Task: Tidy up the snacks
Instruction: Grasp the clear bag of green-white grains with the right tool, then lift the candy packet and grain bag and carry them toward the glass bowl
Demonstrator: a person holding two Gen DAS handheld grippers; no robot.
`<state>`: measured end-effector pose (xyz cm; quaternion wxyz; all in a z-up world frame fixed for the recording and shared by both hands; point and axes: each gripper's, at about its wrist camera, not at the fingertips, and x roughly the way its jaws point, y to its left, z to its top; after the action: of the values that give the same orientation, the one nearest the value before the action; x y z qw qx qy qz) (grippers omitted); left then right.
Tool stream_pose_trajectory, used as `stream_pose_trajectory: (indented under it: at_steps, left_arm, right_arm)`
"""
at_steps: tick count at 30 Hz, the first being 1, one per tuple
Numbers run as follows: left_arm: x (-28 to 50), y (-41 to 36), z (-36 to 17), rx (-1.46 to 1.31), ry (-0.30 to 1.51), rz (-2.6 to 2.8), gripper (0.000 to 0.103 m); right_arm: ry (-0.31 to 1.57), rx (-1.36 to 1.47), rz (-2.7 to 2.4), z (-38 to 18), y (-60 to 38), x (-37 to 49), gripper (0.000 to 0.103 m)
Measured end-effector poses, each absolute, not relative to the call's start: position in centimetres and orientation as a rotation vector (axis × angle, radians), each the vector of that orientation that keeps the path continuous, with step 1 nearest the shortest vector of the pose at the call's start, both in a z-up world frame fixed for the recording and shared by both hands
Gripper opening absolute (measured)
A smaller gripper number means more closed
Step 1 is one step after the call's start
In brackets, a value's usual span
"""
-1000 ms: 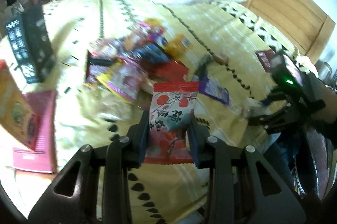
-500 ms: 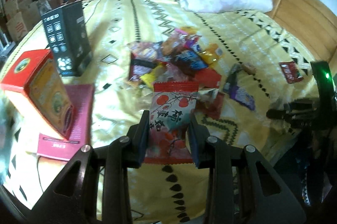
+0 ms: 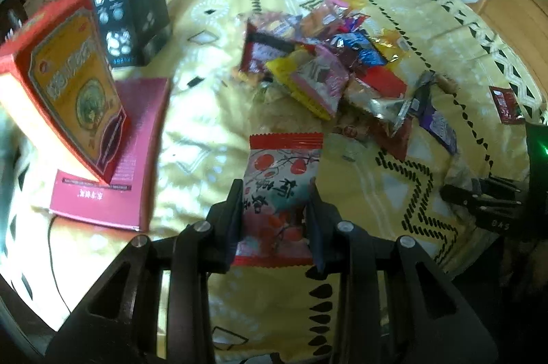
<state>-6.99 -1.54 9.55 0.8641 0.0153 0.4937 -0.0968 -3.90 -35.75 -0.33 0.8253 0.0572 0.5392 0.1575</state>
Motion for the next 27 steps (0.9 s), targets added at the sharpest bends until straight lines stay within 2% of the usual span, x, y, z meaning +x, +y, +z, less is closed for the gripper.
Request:
stream_pose_trajectory:
  at_steps: [4,11,16,21,23,24,27]
  left_arm:
    - [-7.2,-2.0,10.4,0.048,1.013,-0.215,0.034]
    - [-7.2,-1.8,11.5,0.049,0.986,-0.196,0.034]
    - [-7.6,-2.5,12.1,0.068,0.965,-0.201,0.034]
    - [-7.8,-2.5,12.9,0.080,0.940,-0.200,0.034]
    - [-8.0,-2.5,13.3,0.083,0.927,-0.195,0.034]
    - [-8.0,-2.5,13.5,0.087,0.919,-0.192,0.034]
    - [-8.1,-2.5,14.3,0.094,0.894,-0.187,0.034]
  right_arm:
    - [1.119,0.121,0.334,-0.4,-35.4,-4.1,0.049]
    - [1.066,0.174,0.334,-0.6,-35.9,-4.5,0.051]
    - [1.082,0.151,0.360,-0.7,-35.4,-4.2,0.064]
    - [1.076,0.119,0.343,-0.6,-34.8,-4.5,0.064]
    - [1.068,0.125,0.321,-0.3,-35.1,-4.6,0.057]
    - [1.065,0.132,0.319,-0.2,-35.3,-4.5,0.049]
    - [1.050,0.158,0.323,0.3,-35.9,-4.6,0.043]
